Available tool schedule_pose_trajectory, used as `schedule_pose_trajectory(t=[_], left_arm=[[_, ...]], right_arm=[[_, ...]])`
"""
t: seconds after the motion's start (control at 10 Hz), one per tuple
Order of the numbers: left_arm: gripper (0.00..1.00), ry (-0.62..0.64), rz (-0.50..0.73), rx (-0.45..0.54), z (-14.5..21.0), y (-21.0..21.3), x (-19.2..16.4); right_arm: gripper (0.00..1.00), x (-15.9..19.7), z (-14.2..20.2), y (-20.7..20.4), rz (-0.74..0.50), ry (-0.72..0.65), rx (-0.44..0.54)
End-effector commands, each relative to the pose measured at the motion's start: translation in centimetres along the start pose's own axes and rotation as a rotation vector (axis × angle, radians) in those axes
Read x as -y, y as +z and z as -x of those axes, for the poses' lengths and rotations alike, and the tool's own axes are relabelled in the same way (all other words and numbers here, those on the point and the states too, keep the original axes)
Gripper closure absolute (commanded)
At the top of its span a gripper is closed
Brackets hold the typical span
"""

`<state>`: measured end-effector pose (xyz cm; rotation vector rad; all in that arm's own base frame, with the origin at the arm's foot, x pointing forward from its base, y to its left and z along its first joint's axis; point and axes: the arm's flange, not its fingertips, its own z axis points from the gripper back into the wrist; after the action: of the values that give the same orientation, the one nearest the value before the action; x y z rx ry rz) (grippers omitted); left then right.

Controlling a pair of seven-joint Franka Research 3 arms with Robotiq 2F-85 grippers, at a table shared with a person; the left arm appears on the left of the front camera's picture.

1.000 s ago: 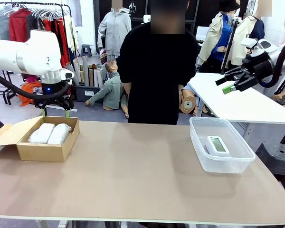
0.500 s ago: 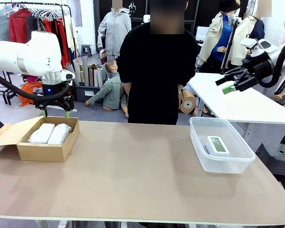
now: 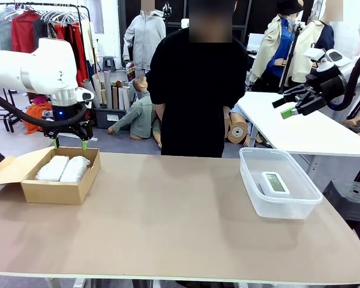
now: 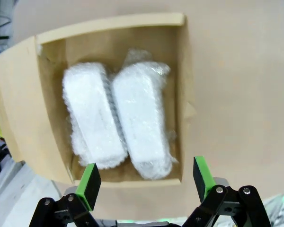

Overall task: Separate and place wrapped and unwrapped clocks.
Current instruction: If the picked Digital clock is wrapped, place it in the Package Box ; if not, place it in the Organizing box.

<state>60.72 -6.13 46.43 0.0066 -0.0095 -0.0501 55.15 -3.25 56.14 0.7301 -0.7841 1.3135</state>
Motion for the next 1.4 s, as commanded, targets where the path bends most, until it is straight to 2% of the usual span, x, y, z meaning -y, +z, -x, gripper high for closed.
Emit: schedule_pose_trajectory(t=[0.0, 0.2, 0.3, 0.4, 0.5, 0.6, 0.7, 0.8, 0.9, 1.0, 1.1, 1.2, 1.3], left_arm=[[0.0, -0.168, 0.157, -0.072, 0.8, 3.0, -1.4], [0.0, -0.31, 0.279, -0.074, 1.3, 4.8, -1.5], [0.0, -0.42, 0.375, -0.062, 1.4, 5.9, -2.2], [0.0, -0.518, 0.46, 0.023, 1.7, 6.6, -1.9], [0.0, -0.656, 0.491, 0.129, 1.9, 7.8, -2.4], [0.0, -0.722, 0.472, 0.322, 2.0, 8.5, -2.3], [0.0, -0.766, 0.475, 0.446, 2.4, 9.3, -2.1], [0.0, -0.85, 0.485, 0.523, 2.6, 9.9, -2.1], [0.0, -1.008, 0.455, 0.608, 2.9, 10.4, -2.0], [0.0, -1.031, 0.399, 0.658, 3.5, 10.7, -1.9], [0.0, -1.059, 0.409, 0.682, 3.5, 11.4, -2.0], [0.0, -0.959, 0.389, 0.593, 1.5, 12.4, -1.6], [0.0, -0.959, 0.389, 0.593, 1.5, 12.4, -1.6]], right_arm=[[0.0, 0.0, -0.2, 0.1, 0.002, 0.004, 0.003], [0.0, 0.0, -0.2, 0.1, 0.002, 0.004, 0.003], [0.0, 0.0, -0.2, 0.1, 0.002, 0.004, 0.003], [0.0, 0.0, -0.2, 0.1, 0.002, 0.004, 0.003], [0.0, 0.0, -0.2, 0.1, 0.002, 0.004, 0.003], [0.0, 0.0, -0.2, 0.1, 0.002, 0.004, 0.003], [0.0, 0.0, -0.2, 0.1, 0.002, 0.004, 0.003], [0.0, 0.0, -0.2, 0.1, 0.002, 0.004, 0.003], [0.0, 0.0, -0.2, 0.1, 0.002, 0.004, 0.003], [0.0, 0.0, -0.2, 0.1, 0.002, 0.004, 0.003], [0.0, 0.0, -0.2, 0.1, 0.002, 0.004, 0.003], [0.0, 0.0, -0.2, 0.1, 0.002, 0.004, 0.003], [0.0, 0.0, -0.2, 0.1, 0.002, 0.004, 0.003]])
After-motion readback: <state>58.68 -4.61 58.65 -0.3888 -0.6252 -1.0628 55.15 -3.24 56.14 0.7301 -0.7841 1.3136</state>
